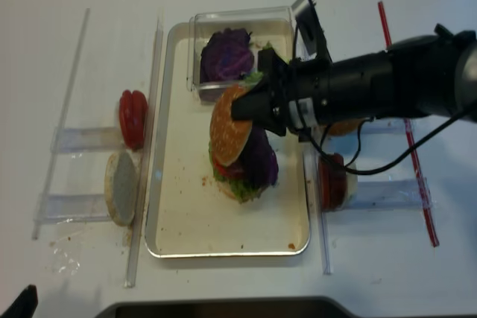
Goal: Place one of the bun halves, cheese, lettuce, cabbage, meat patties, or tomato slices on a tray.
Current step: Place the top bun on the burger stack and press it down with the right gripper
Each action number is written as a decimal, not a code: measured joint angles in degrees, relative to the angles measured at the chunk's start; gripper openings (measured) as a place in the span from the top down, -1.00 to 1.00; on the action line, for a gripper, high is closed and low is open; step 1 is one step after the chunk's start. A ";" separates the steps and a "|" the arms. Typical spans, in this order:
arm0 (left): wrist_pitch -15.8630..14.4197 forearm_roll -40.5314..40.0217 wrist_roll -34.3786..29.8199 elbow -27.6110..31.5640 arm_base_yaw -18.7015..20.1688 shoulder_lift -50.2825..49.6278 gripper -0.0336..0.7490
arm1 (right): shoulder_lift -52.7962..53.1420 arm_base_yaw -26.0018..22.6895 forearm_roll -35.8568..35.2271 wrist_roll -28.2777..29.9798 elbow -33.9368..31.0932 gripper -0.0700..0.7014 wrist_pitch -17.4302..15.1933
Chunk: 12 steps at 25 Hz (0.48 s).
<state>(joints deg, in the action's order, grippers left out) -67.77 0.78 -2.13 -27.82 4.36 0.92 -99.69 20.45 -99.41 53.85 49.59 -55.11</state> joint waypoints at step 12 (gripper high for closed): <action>0.00 0.00 0.00 0.00 0.00 0.00 0.00 | -3.65 -0.85 0.21 0.00 0.00 0.63 -5.80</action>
<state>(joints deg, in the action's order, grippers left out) -67.77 0.78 -2.13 -27.82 4.36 0.92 -103.34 19.60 -99.20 53.85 49.59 -60.90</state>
